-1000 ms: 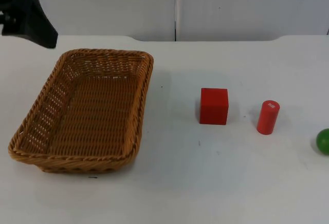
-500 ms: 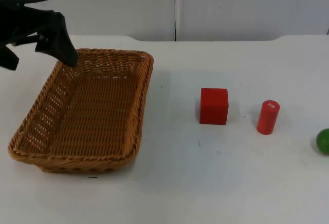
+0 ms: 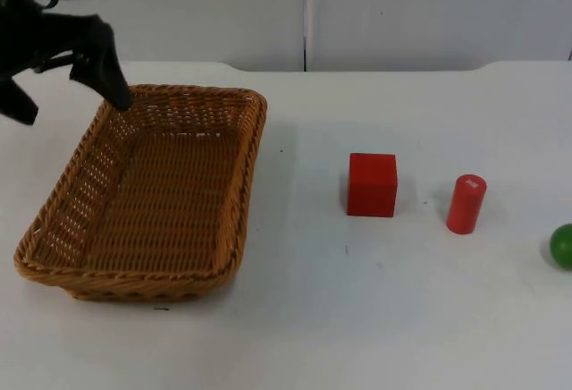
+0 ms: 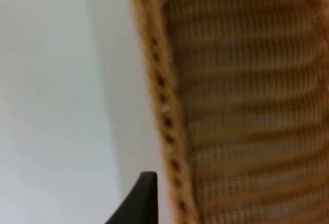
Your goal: Pick up the basket with the left hand and place the object to the left of the red cylinder into the basket with the right hand.
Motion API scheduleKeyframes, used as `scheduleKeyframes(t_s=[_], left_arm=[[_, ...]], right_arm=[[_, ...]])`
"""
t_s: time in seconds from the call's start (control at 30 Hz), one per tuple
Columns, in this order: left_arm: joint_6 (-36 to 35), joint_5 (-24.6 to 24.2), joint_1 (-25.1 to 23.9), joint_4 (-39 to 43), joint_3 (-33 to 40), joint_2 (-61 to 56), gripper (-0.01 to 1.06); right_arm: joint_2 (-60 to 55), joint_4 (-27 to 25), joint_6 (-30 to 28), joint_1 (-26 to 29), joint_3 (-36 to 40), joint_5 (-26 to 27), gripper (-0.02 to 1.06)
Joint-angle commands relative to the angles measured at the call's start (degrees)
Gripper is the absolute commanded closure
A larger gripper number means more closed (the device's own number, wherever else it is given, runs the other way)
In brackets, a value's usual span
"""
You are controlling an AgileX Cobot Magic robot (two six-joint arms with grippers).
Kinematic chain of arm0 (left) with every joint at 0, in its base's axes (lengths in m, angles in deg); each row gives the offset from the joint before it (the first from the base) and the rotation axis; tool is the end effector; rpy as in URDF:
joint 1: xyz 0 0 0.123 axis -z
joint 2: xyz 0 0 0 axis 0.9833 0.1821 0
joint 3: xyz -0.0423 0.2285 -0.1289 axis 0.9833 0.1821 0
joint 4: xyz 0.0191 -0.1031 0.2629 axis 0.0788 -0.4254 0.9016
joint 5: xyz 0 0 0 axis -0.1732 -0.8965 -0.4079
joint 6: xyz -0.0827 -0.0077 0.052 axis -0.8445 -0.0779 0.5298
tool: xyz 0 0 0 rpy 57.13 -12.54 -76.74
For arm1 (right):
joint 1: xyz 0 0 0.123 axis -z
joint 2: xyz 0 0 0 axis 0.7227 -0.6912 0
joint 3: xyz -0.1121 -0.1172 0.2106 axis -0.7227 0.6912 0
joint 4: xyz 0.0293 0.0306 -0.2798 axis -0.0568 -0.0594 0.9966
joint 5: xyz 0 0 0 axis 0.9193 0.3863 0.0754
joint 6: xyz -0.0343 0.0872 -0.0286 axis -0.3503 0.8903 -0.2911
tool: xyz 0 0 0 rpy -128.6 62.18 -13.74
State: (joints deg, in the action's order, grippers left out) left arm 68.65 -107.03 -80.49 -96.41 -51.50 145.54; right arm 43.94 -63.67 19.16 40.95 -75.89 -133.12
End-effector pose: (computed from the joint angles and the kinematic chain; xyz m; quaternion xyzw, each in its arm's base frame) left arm 0.4057 -0.0225 0.1498 0.0418 0.9730 -0.1438 0.1759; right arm 0.0458 -0.0002 0.2929 -0.0289 0.8538 0.0046 0.5197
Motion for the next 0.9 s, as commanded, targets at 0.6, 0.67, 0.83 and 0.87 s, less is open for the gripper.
scheduleKeyframes(t_s=[0.6, 0.67, 0.83, 0.87], left_arm=[[-0.5, -1.2, -1.1, 1.8, -5.0, 12.8, 0.00], [-0.5, -2.2, -1.1, 1.8, -6.0, 14.4, 0.00], [-0.5, -2.8, -1.1, 2.0, -7.7, 17.3, 0.00], [-0.5, -2.7, -1.1, 2.3, -8.1, 17.8, 0.00]], right_arm=[[0.1, -0.2, -0.7, 0.6, 0.1, 0.1, -0.01], [0.1, -0.2, -0.8, 0.6, 0.1, 0.1, -0.01], [0.1, -0.2, -0.8, 0.6, 0.1, 0.1, -0.01], [0.1, -0.2, -0.8, 0.6, 0.1, 0.1, -0.01]])
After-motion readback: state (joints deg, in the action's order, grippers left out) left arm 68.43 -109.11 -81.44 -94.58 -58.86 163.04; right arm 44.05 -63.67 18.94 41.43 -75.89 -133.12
